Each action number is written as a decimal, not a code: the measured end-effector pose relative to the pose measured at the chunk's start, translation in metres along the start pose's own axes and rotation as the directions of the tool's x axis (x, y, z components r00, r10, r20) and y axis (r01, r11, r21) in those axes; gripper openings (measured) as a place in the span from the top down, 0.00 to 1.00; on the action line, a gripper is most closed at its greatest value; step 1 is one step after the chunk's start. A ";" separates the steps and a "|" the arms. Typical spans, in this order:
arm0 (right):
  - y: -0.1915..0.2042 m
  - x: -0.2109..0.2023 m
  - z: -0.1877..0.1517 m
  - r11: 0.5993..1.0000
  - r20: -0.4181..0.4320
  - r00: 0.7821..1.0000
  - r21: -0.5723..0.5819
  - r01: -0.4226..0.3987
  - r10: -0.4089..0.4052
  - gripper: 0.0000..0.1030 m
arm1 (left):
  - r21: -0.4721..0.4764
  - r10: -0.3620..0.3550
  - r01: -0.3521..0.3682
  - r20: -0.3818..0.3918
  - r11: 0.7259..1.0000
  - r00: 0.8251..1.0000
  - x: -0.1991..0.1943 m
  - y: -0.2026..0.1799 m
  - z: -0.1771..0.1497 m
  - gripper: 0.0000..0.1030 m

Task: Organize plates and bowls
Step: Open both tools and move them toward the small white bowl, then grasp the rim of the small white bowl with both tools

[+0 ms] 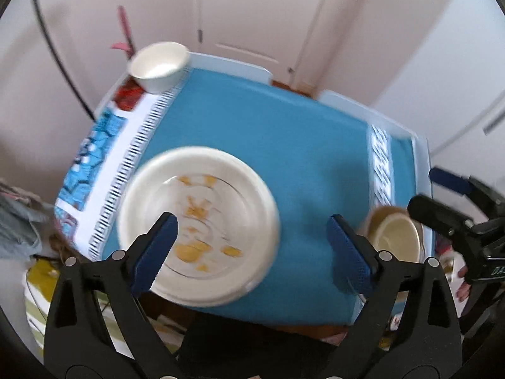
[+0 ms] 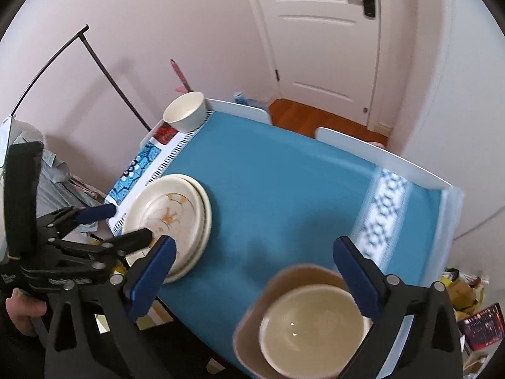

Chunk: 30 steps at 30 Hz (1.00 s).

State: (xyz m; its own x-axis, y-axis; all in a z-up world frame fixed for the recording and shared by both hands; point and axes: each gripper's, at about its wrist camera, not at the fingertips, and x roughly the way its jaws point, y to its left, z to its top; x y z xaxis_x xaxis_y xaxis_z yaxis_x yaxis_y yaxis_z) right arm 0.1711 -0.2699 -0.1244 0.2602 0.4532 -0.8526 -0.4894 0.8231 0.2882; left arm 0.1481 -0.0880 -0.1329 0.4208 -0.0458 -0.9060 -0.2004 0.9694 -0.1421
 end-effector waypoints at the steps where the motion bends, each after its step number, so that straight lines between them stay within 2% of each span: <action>1: 0.002 0.004 0.004 1.000 0.002 1.000 0.001 -0.012 0.012 0.04 | -0.008 0.020 -0.020 0.008 1.000 1.000 -0.001 0.009 0.006 0.08; 5: 0.019 0.018 0.025 0.998 0.047 0.997 -0.014 -0.057 0.057 0.01 | -0.074 0.040 -0.035 0.072 0.997 0.997 -0.010 0.047 0.037 0.08; 6: 0.025 0.021 0.036 0.998 0.076 0.995 -0.032 -0.059 0.061 0.01 | -0.089 0.042 -0.035 0.082 0.995 0.996 -0.010 0.054 0.045 0.06; 10: 0.041 0.032 0.081 0.994 0.105 0.991 -0.072 -0.077 0.085 0.01 | -0.156 0.055 -0.035 0.127 0.987 0.990 -0.006 0.092 0.094 0.01; 15: 0.055 0.070 0.146 0.993 0.061 0.994 -0.074 -0.087 0.091 0.01 | -0.246 0.040 -0.010 0.117 0.969 0.992 0.023 0.135 0.136 0.01; 17: 0.059 0.097 0.169 0.996 0.050 0.997 -0.060 -0.058 0.061 0.01 | -0.288 0.051 -0.016 0.113 0.957 0.992 0.044 0.155 0.148 0.01; 19: 0.064 0.136 0.189 0.995 0.001 0.997 -0.053 -0.081 0.081 0.01 | -0.325 0.037 -0.004 0.093 0.946 0.995 0.069 0.171 0.158 0.03; 21: 0.066 0.173 0.201 0.995 -0.040 0.995 -0.031 -0.094 0.093 0.04 | -0.344 0.025 0.001 0.071 0.939 0.997 0.093 0.182 0.164 0.19; 22: 0.066 0.192 0.206 0.995 -0.059 0.993 -0.016 -0.103 0.102 0.06 | -0.350 0.022 -0.001 0.054 0.937 0.998 0.105 0.184 0.166 0.24; 24: 0.068 0.229 0.212 0.992 -0.099 0.987 0.017 -0.124 0.125 0.22 | -0.361 0.011 -0.004 0.018 0.933 1.000 0.131 0.192 0.171 0.38; 30: 0.081 0.290 0.219 0.987 -0.157 0.974 0.033 -0.159 0.162 0.45 | -0.374 -0.009 0.001 -0.019 0.927 1.000 0.178 0.204 0.180 0.53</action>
State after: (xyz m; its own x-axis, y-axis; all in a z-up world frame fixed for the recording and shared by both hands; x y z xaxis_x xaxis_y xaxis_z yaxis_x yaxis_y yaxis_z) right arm 0.3888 0.0027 -0.2528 0.0435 0.5212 -0.8523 -0.4965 0.7516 0.4343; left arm 0.3415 0.1447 -0.2513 0.4053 -0.0589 -0.9123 -0.5163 0.8088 -0.2816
